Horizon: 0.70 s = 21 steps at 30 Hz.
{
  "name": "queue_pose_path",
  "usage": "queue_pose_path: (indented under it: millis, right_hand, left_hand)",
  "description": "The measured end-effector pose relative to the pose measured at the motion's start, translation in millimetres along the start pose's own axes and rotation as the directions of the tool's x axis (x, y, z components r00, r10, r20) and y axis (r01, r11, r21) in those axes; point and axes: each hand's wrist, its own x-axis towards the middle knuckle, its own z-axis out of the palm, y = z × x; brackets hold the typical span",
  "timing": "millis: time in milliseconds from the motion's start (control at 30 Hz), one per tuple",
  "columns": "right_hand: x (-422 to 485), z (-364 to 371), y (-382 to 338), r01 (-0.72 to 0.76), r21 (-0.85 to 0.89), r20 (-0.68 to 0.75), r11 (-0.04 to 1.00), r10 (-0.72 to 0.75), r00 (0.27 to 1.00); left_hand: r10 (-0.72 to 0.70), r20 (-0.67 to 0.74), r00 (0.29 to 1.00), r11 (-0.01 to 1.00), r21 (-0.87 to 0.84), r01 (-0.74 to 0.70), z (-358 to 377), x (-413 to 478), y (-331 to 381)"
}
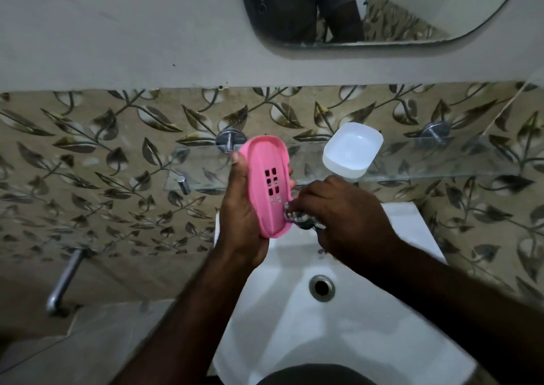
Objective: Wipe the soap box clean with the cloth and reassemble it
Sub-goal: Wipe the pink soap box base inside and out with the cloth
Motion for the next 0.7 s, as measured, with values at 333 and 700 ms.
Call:
queue_pose_path:
  millis: [333, 700]
  right_hand:
    - [13.4, -0.6, -8.4, -0.238, 0.147, -0.079, 0.960, 0.251, 0.965]
    - [16.1, -16.1, -27.4, -0.157, 0.534, -0.087, 0.831, 0.238, 0.967]
  left_hand:
    - [-0.042, -0.016, 0.999, 0.999, -0.021, 0.042, 6.4, -8.4, -6.9]
    - [-0.070, -0.032, 0.997, 0.997, -0.040, 0.069, 14.4, -8.7, -0.2]
